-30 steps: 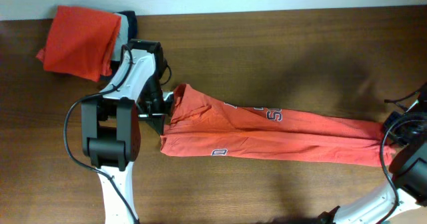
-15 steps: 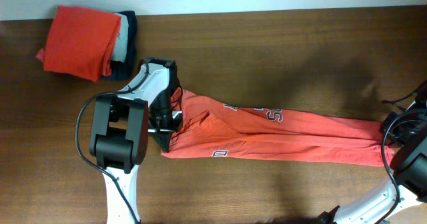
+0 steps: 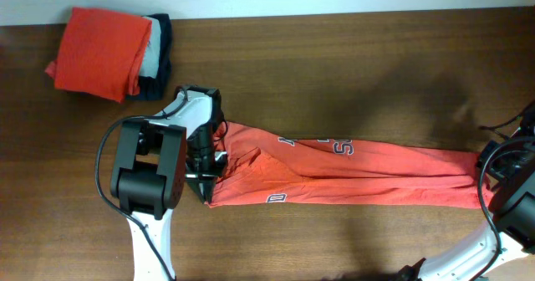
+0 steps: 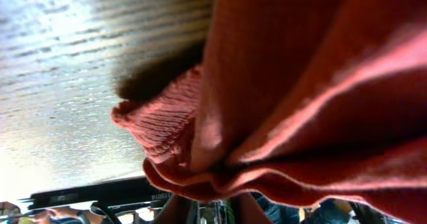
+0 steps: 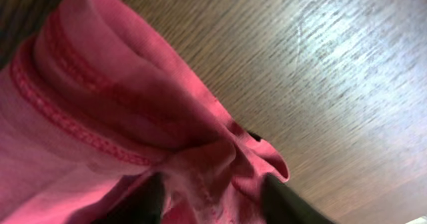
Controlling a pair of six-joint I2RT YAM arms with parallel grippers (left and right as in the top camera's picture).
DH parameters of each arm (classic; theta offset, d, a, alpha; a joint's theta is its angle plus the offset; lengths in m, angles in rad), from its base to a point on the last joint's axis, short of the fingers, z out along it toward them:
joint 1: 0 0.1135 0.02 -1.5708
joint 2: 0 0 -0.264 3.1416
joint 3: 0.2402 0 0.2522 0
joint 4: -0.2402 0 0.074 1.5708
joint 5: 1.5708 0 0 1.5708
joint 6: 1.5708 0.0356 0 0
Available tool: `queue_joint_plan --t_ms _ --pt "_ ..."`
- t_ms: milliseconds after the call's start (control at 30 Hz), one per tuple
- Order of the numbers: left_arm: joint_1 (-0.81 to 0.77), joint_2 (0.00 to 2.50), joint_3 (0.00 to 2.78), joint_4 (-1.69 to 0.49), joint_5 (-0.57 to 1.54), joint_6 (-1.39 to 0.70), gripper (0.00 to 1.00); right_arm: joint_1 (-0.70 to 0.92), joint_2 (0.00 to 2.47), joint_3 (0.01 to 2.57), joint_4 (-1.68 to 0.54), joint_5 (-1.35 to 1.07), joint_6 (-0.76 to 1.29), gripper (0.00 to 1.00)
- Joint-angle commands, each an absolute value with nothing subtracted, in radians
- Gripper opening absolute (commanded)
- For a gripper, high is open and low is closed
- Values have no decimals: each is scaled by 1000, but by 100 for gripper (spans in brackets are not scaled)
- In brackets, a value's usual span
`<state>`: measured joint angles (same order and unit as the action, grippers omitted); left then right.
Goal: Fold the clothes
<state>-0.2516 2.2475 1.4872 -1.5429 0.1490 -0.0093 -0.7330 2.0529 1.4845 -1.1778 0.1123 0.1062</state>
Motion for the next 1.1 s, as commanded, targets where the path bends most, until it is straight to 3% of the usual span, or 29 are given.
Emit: queue_joint_plan --t_ms 0,233,267,367,400,433,500,533,567,867,1067 --pt "-253 2227 1518 -1575 133 -23 17 -738 2065 1554 -1220 65 114 60" --pt "-255 2158 1868 -1686 134 -60 22 -676 2065 1842 -1401 63 113 71" --pt "-256 2151 1915 -1689 139 -60 26 -655 2065 1887 -1432 51 113 71" --pt "-267 2125 2012 -1688 179 -64 50 -600 2065 1934 -1479 -31 104 67" --pt "-273 2124 2022 -1686 204 -64 49 -579 2065 1931 -1488 -58 80 65" --pt "-281 2124 2023 -1678 223 -63 41 -555 2065 1921 -1490 -61 75 61" --pt "-305 2128 2008 -1633 225 -56 3 -507 2065 1892 -1493 -61 75 29" --pt "-311 2128 2001 -1620 225 -56 1 -496 2065 1884 -1493 -60 75 24" --pt "-320 2128 1991 -1601 226 -56 0 -475 2065 1866 -1493 -60 75 4" --pt "-439 2128 1875 -1380 245 -57 1 -366 2065 1636 -1377 -70 75 4" --pt "-465 2128 1802 -1342 248 -68 0 -343 2065 1523 -1367 -118 76 4"
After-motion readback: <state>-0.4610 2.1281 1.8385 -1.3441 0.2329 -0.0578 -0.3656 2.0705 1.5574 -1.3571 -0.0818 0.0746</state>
